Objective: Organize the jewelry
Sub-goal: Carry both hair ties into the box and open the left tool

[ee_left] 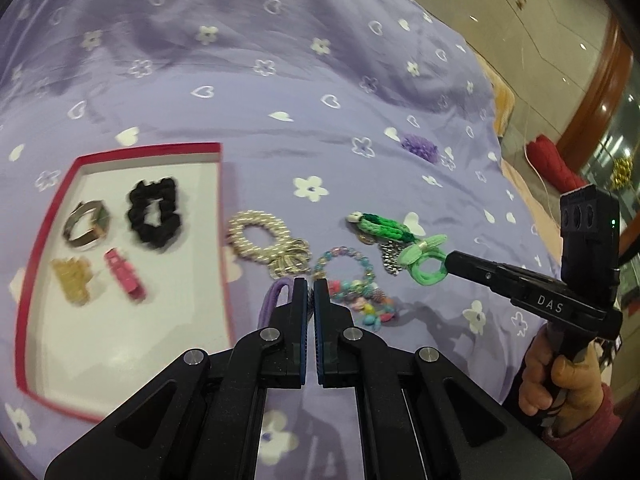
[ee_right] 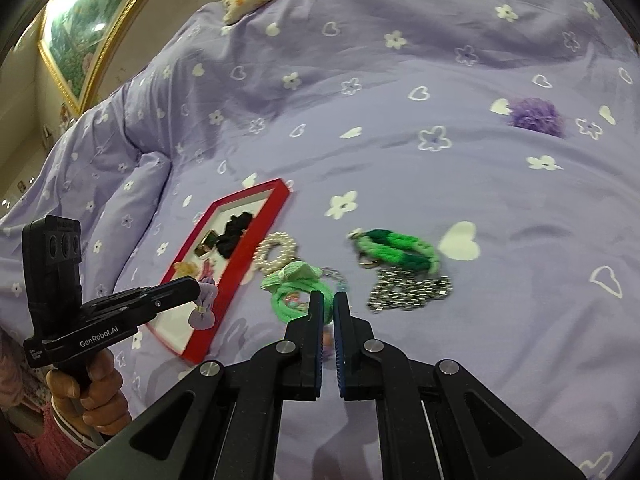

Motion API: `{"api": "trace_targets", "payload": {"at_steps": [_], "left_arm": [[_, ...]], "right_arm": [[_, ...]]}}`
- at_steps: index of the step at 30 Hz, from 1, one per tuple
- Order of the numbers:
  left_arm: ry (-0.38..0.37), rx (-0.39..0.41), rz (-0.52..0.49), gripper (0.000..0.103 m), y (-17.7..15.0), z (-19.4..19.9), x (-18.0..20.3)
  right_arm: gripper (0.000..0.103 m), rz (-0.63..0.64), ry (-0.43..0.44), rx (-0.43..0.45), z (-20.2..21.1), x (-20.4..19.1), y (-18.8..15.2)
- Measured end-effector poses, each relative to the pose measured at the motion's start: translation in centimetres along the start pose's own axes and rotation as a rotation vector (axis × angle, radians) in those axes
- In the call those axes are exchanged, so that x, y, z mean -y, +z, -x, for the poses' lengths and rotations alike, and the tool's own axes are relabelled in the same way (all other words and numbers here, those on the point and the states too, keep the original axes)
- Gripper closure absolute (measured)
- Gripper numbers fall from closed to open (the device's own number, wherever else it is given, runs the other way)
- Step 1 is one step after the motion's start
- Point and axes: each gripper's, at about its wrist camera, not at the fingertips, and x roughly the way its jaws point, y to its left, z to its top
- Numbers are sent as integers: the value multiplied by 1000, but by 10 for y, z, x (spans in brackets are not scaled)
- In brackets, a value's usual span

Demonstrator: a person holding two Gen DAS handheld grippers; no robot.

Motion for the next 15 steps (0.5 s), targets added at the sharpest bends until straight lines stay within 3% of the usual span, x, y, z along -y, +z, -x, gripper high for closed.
{"api": "trace_targets", "payload": {"at_steps": [15], "left_arm": [[77, 78, 137, 101, -15, 53, -67]], "right_arm": [[99, 84, 98, -47, -27, -63, 0]]}}
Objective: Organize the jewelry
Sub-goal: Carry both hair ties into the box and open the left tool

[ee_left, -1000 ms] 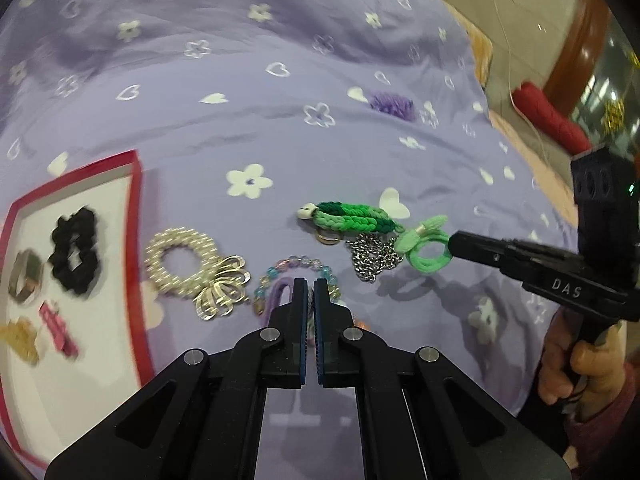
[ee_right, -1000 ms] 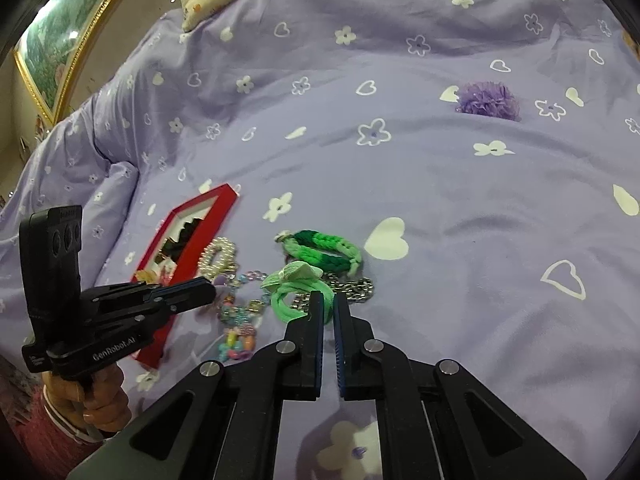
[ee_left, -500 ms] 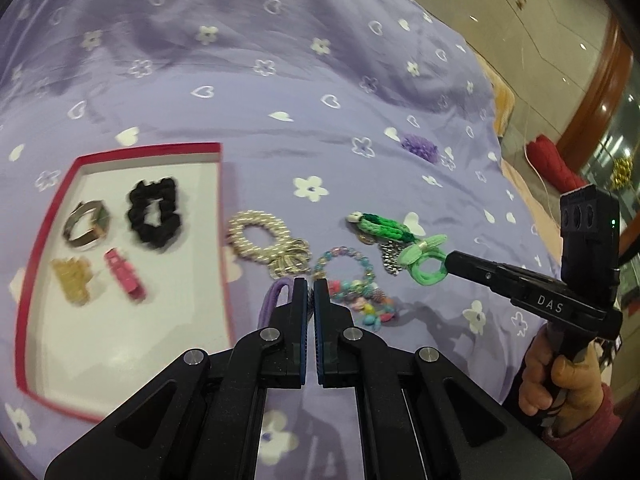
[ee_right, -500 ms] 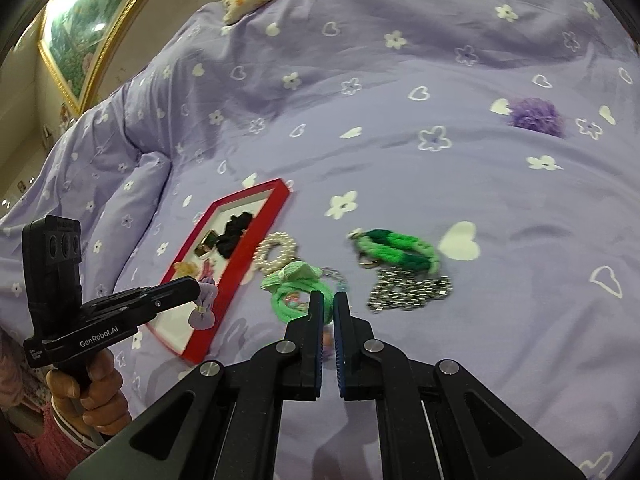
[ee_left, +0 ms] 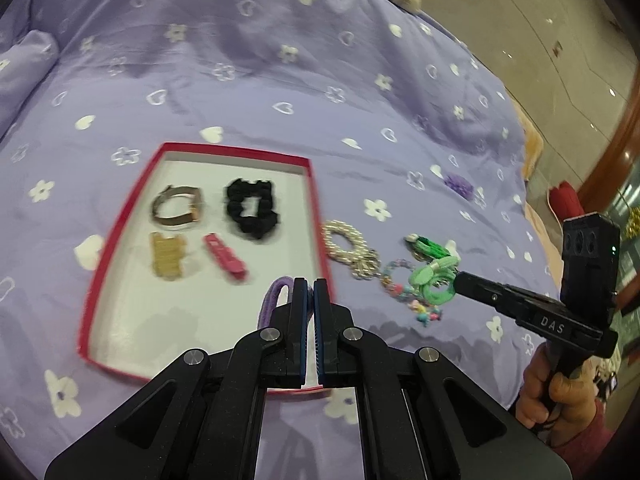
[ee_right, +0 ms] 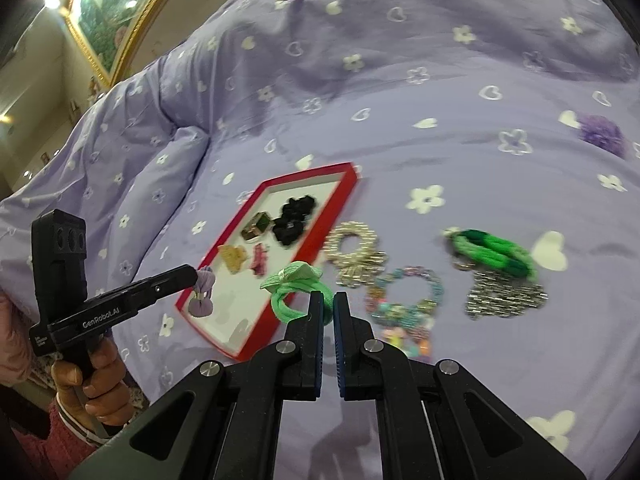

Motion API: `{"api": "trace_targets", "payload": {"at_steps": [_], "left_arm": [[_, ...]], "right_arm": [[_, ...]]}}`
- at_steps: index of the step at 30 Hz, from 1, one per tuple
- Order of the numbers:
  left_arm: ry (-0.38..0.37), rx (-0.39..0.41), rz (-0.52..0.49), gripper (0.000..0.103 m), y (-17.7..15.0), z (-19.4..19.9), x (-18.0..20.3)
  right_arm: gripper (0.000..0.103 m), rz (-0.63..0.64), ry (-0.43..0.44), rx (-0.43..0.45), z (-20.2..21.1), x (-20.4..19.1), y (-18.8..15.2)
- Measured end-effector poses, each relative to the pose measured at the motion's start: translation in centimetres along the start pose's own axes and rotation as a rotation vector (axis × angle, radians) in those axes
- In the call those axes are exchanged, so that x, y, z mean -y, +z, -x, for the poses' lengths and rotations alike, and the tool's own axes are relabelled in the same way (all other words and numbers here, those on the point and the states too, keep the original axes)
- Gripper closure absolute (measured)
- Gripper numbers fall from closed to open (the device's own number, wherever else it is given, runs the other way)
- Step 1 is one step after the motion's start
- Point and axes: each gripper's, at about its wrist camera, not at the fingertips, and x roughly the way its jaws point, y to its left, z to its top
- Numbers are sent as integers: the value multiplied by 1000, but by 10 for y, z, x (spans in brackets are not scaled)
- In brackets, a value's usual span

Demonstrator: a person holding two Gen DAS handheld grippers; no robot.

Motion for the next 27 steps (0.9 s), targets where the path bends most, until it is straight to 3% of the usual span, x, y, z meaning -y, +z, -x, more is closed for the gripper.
{"api": "trace_targets", "payload": {"at_steps": [14, 27], "left_arm": [[83, 22, 103, 101, -3, 15, -68], [192, -52, 55, 101, -1, -29, -93]], "right_arm": [[99, 98, 84, -72, -53, -63, 7], [98, 167, 37, -214, -125, -86, 7]]}}
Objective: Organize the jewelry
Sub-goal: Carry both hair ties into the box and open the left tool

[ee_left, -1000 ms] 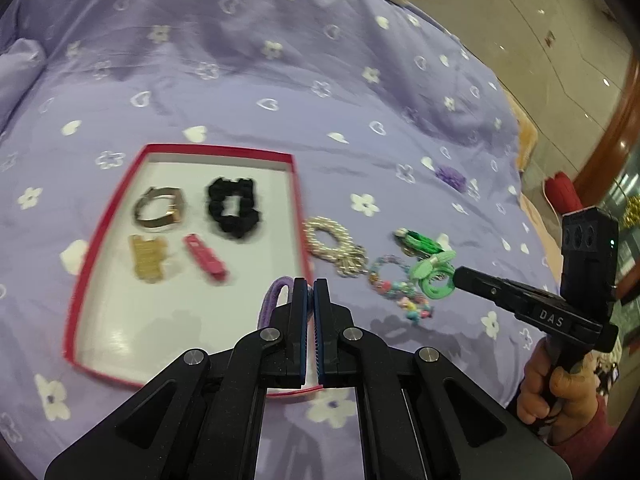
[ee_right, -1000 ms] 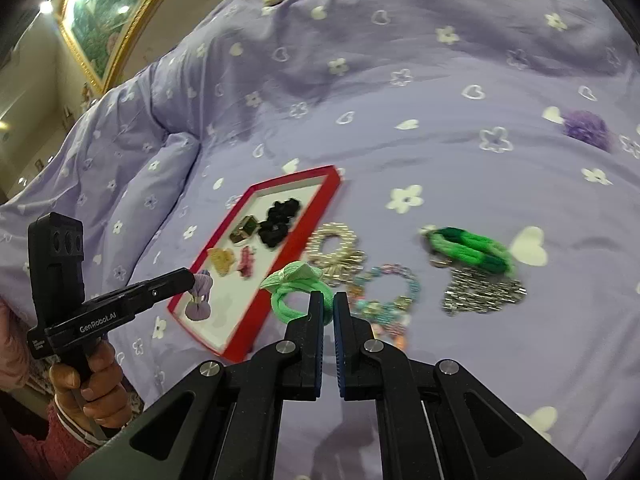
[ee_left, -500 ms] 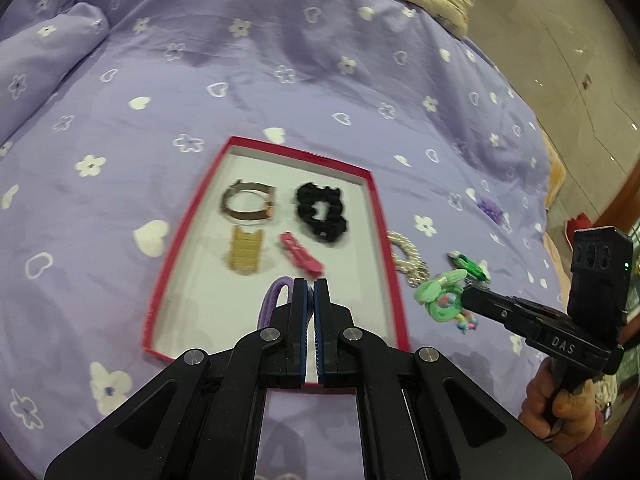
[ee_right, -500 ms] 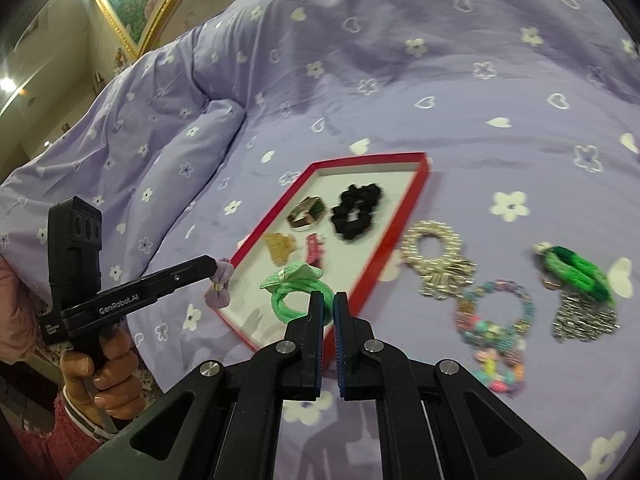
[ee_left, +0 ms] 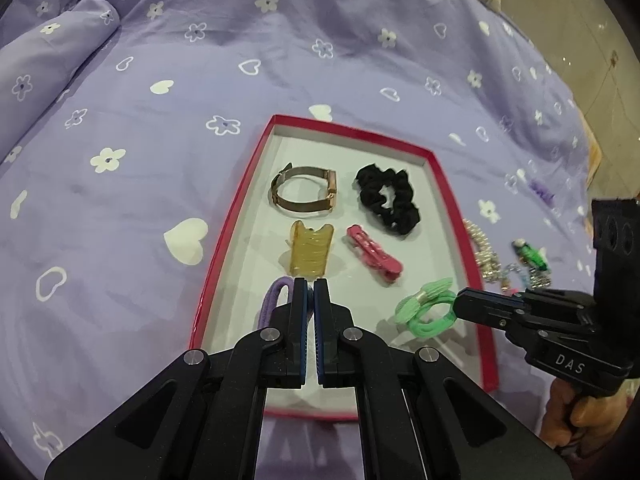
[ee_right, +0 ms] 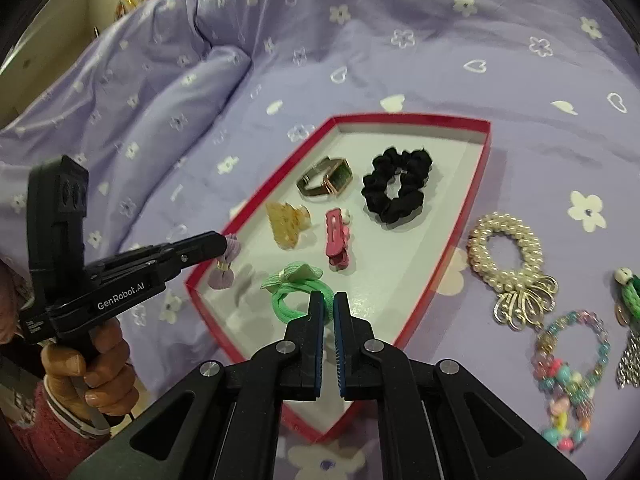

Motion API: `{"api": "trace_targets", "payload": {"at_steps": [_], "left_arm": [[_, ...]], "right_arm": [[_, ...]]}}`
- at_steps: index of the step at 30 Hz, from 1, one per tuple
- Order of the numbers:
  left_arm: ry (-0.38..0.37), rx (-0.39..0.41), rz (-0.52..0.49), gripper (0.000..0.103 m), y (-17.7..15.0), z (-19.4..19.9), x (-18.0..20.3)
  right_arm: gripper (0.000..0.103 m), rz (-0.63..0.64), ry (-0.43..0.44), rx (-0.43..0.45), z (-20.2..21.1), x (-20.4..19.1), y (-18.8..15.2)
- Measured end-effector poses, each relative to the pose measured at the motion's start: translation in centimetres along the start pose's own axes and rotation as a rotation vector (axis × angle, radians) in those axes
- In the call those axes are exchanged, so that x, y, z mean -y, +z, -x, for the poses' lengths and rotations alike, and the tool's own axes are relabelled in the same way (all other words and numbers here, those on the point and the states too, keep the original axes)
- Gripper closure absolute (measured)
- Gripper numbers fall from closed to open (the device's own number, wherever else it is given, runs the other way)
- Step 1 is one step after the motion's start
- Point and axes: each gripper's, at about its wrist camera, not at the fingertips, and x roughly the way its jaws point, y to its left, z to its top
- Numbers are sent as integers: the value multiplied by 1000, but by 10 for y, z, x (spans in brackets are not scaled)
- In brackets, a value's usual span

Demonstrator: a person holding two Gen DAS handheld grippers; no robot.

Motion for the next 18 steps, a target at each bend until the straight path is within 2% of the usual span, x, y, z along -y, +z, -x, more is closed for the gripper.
{"api": "trace_targets", "payload": {"at_steps": [4, 9, 13, 16, 18], "left_arm": [[31, -23, -26, 101, 0, -15, 2], [31, -57, -19, 101, -3, -29, 0], [32, -70, -8, 99, -5, -33, -2], [32, -76, 3, 95, -5, -34, -4], [31, -78, 12, 88, -6, -34, -6]], "right_arm": [[98, 26, -30, -38, -16, -2, 4], [94, 48, -52, -80, -30, 1, 8], [94, 69, -61, -87, -34, -1, 9], [93, 80, -63, -92, -35, -2, 9], [93, 82, -61, -94, -36, -2, 9]]}}
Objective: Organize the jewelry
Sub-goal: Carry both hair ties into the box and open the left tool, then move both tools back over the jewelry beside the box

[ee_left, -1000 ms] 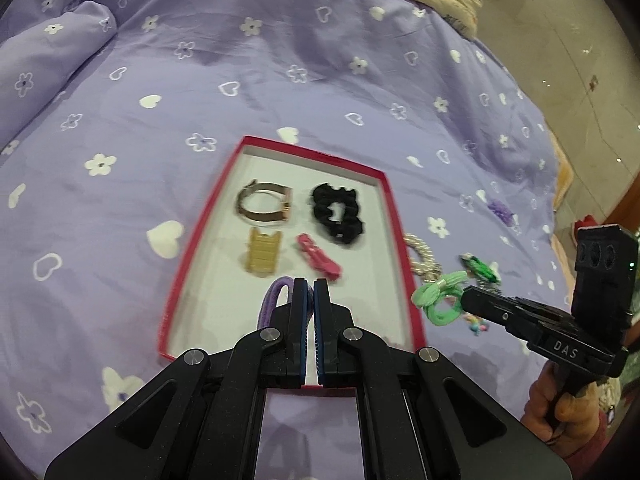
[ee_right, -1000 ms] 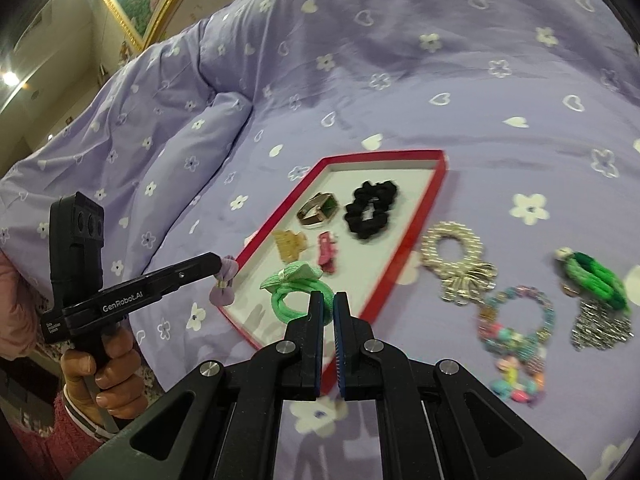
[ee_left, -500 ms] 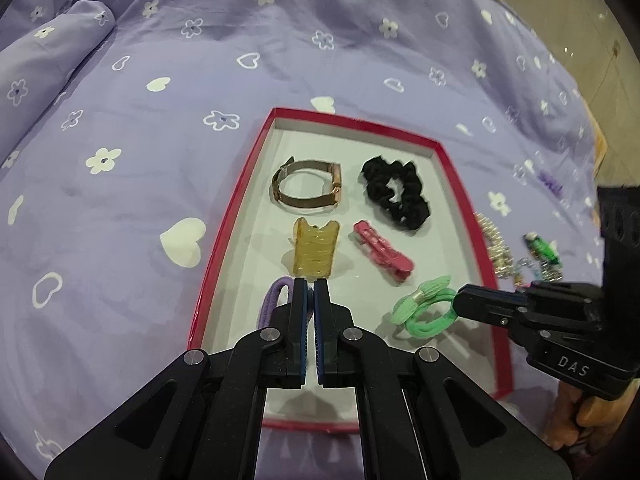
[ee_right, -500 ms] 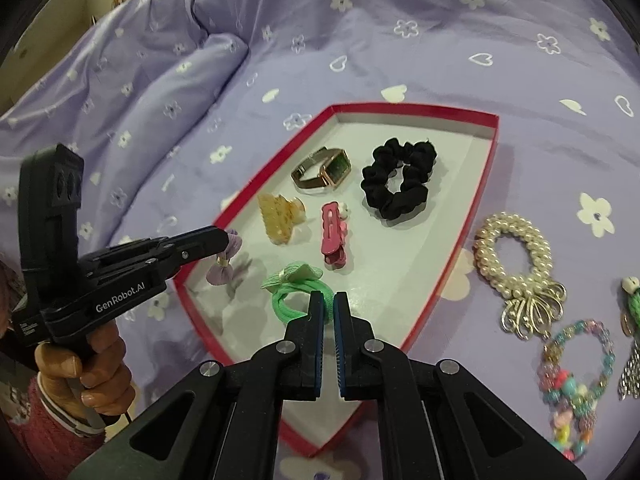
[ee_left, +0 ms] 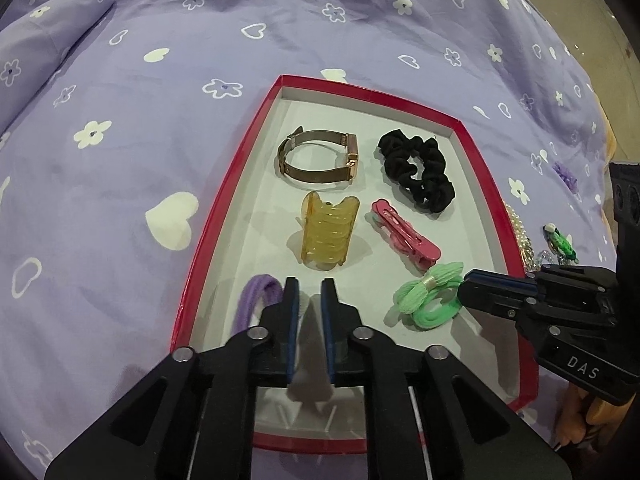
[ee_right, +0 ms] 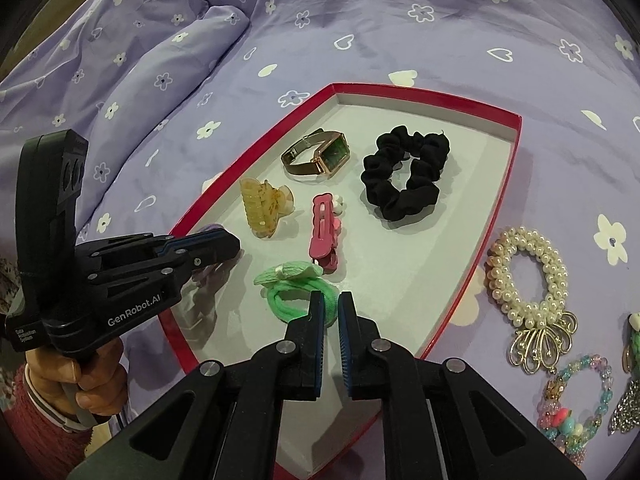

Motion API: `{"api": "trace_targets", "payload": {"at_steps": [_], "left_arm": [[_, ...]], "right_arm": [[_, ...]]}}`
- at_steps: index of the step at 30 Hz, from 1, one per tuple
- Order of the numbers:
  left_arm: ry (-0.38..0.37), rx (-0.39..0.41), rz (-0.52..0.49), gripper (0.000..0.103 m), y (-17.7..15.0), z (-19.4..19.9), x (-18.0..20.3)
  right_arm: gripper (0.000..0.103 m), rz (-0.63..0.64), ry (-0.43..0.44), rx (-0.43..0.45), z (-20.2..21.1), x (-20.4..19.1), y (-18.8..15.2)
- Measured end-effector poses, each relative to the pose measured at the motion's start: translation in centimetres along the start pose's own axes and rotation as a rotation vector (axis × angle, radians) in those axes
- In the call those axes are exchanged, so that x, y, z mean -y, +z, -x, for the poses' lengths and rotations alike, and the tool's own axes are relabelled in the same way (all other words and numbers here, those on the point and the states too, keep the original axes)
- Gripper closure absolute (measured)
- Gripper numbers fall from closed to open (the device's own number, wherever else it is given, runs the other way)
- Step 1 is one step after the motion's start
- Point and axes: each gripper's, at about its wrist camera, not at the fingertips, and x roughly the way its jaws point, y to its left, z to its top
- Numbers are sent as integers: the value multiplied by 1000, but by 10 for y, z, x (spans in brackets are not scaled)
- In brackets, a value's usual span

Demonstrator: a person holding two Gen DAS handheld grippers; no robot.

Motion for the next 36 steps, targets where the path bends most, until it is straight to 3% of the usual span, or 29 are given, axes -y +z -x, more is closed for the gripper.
{"api": "trace_targets", "payload": {"at_steps": [5, 8, 14, 22, 31, 36], "left_arm": [[8, 3, 7, 66, 0, 2, -1], [2, 7, 14, 65, 1, 5, -1], [-7, 29, 18, 59, 2, 16, 0], [-10, 66, 22, 59, 4, 33, -2], [-30, 65, -37, 58, -18, 51, 6], [-36, 86, -27, 51, -24, 64, 6]], "right_arm": [[83, -5, 18, 5, 1, 1, 3], [76, 1, 14, 17, 5, -1, 2], [75, -2, 15, 52, 22, 0, -1], [73, -30, 19, 114, 48, 7, -7], [68, -103, -16, 176, 84, 34, -31], [61, -152, -32, 197, 102, 53, -48]]}}
